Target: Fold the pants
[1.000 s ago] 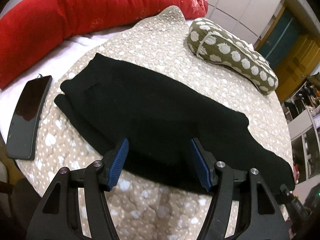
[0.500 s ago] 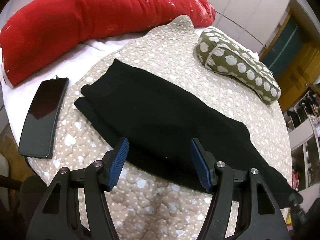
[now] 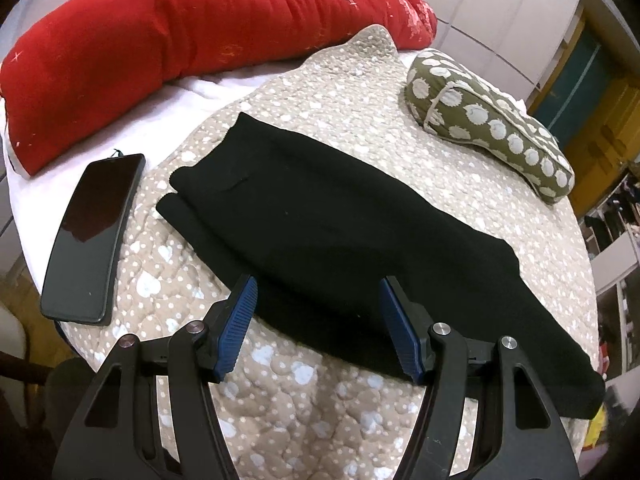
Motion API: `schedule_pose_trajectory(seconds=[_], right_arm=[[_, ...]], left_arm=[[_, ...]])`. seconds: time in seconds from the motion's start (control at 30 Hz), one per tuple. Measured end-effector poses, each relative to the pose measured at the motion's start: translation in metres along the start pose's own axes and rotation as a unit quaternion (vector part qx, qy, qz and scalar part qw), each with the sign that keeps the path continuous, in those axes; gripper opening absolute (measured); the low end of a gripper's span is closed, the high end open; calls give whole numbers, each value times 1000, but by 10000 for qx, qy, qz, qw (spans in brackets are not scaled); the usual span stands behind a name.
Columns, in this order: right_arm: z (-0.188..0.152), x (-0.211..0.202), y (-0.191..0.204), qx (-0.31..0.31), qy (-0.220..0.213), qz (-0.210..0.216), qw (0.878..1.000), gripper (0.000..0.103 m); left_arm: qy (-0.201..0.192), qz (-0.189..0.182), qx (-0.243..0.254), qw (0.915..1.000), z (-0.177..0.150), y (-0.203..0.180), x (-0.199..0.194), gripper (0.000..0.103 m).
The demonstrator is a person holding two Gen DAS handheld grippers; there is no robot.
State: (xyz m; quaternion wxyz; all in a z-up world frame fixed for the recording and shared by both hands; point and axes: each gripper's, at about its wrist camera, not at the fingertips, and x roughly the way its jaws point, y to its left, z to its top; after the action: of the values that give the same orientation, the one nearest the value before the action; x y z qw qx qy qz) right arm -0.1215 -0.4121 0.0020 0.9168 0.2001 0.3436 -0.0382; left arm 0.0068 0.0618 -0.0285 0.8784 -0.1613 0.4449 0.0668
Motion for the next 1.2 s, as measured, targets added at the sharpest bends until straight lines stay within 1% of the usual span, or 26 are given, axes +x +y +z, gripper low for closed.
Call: schedule_pose_trajectory(seconds=[0.07,0.17,0.2,0.23,0.37,0.47,0.53,0.63,0.67,0.7,0.73,0.77,0.87,0.93,0.97,1.03,1.1,1.2], right_arm=[[9,4,25,-282,-10,363,9989,23],[15,28,67,-671,215,757,9946,23],[16,42,85,-829,297,931,9918,23],[16,50,96,-896,350,1006,9903,23],[17,110,155,-1070,900,1490,9789,23],[18,147,191,-1173,1162,1680,9719,23],[16,169,209,-1193,1342,1735,9683,23],[12,193,224,-1174,1543,1841,9636,23],[13,201,228,-1208,1569,1828,9630,15],[11,207,231,-1302,1559,1727,9638,10],[9,211,236,-1457,1530,1581,9646,10],[9,214,238,-1523,1500,1529,9649,9],[9,214,245,-1762,1255,1277,9679,9],[7,221,250,-1986,1110,929,9693,8],[6,225,251,-2054,1067,839,9692,8],[6,229,251,-2021,1013,793,9709,8],[11,224,247,-1877,1004,892,9730,8],[17,200,238,-1746,962,937,9754,8]], left_arm=[[0,35,18,10000,0,0,3,63],[57,132,90,9999,-1,-2,10,63],[83,140,100,9998,-2,-2,12,63],[119,155,119,9997,-4,-3,15,63],[144,222,211,9994,-8,-6,20,63],[130,224,213,9994,-8,-6,21,63],[128,227,214,9994,-8,-7,21,63],[127,251,263,9993,-9,-7,24,63],[133,250,258,9993,-9,-7,25,63],[133,246,252,9993,-9,-7,26,64],[130,243,257,9993,-9,-7,27,64],[129,248,261,9993,-10,-7,27,64],[117,244,257,9993,-10,-7,28,67],[92,268,284,9992,-11,-9,30,67],[63,292,321,9990,-11,-10,31,67],[27,329,373,9988,-12,-11,31,68],[29,330,367,9988,-13,-10,31,68],[13,333,364,9988,-13,-11,31,68]])
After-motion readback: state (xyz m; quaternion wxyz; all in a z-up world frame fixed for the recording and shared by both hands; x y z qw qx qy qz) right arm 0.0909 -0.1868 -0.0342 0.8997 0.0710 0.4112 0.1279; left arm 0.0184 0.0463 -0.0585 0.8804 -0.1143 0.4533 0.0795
